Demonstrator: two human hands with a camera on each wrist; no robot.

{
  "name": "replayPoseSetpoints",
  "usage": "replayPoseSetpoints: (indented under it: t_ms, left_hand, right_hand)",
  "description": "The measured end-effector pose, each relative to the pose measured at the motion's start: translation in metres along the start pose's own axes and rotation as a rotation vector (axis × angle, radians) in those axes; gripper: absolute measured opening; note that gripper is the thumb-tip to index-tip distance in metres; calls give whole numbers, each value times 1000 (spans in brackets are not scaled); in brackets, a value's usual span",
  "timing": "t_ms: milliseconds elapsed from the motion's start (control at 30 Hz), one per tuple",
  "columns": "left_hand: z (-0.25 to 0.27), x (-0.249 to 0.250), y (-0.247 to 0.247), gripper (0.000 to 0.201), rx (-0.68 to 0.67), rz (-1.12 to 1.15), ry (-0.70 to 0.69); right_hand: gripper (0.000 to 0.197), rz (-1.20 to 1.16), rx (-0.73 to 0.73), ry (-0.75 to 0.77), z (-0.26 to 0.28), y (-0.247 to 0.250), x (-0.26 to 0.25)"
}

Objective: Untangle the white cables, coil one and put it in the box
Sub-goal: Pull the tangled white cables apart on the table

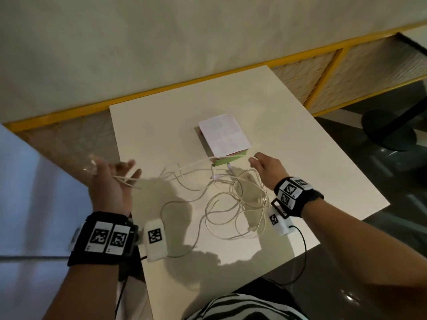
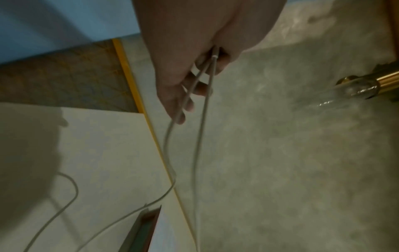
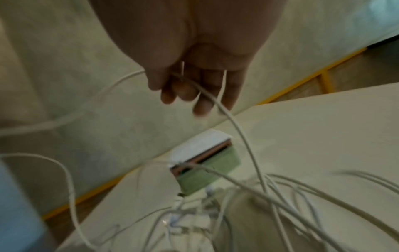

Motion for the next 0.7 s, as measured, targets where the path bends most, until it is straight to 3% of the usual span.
replayPoseSetpoints:
  t_ms: [67, 133, 233, 300, 367, 467, 600, 700]
  left_hand:
    - [14, -16, -17, 46, -101, -86, 41]
    - [32, -33, -39, 54, -221, -394, 11]
    - [58, -53, -73, 44, -409, -720, 10]
    - [68, -59, -91, 50, -445, -702, 90]
    - [69, -60, -102, 41, -402, -605, 89]
    - [63, -52, -103, 29, -334, -543, -26]
    - [40, -27, -91, 25, -255, -322, -59]
    - [32, -13, -83, 23, -271, -232, -75]
  right_hand:
    - [29, -44, -33, 116, 3, 5, -25]
    - [23, -124, -78, 227, 7, 3, -52]
    - [25, -192, -176, 386, 13, -1, -85]
    - [26, -170, -248, 483, 19, -3, -97]
    - [23, -166, -298, 531, 24, -5, -98]
    - [12, -145, -326, 432, 26, -5, -78]
    - [34, -21, -303, 182, 23, 4, -24]
    - [35, -71, -195, 132, 29, 16, 10]
Point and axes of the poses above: each hand's wrist, its own z-axis away from the middle knuckle, its own y-axis out of the back of the hand, x = y × z, the point moved 2 cm from there along -z, towards the middle knuckle, and after that the axes turned 2 degrees about -z, right-handed, at the moved point
